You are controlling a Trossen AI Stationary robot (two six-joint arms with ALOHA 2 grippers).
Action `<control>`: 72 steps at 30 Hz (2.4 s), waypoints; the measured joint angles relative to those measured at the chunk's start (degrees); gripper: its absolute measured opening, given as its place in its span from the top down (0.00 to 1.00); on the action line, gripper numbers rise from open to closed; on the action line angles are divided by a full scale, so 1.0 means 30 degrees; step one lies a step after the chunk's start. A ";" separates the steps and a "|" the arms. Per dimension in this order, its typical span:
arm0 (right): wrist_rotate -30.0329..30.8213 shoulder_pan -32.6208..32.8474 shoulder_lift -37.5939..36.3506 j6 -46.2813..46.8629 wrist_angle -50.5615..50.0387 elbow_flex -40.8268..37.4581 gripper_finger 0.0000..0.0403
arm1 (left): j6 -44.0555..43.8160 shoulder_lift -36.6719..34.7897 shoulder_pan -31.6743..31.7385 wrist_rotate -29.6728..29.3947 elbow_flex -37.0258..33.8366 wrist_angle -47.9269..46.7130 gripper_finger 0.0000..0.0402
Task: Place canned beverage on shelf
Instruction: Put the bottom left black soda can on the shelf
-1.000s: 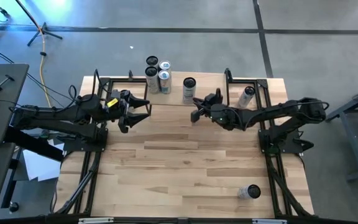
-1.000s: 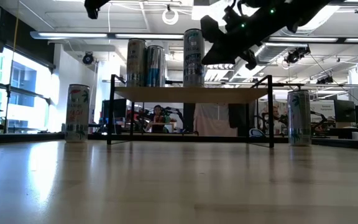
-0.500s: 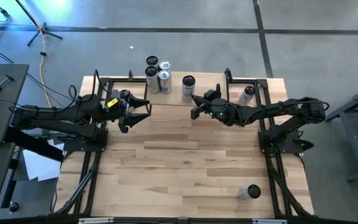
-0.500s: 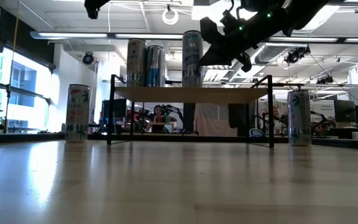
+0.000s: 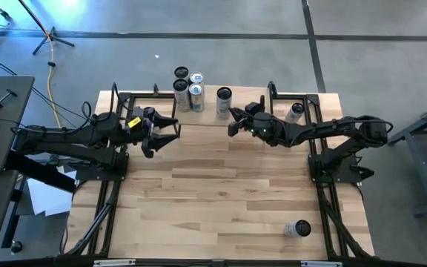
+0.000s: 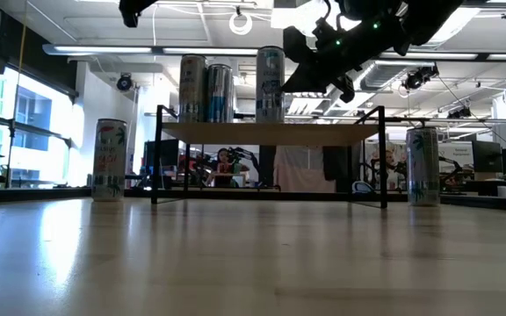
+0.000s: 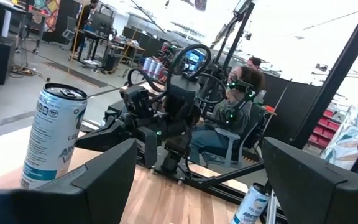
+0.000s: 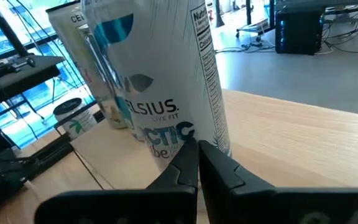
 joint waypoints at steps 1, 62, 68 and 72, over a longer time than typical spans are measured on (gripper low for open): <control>-0.0088 0.0000 0.0000 -0.0007 0.0007 0.0000 1.00 | 0.0000 0.0000 0.0000 -0.0007 0.0000 -0.0007 0.22; -0.1992 -0.1618 0.2565 -0.3706 -0.1555 0.2965 1.00 | -0.0517 0.0007 -0.0007 -0.0248 0.0007 -0.0131 0.22; -0.2868 -0.2153 0.2565 -0.3704 -0.1513 0.2965 1.00 | -0.0517 0.0007 -0.0007 -0.0242 0.0007 -0.0138 0.22; -0.3319 -0.2339 0.2565 -0.3701 -0.0977 0.2965 1.00 | -0.0517 0.0007 -0.0007 -0.0248 0.0007 -0.0138 0.22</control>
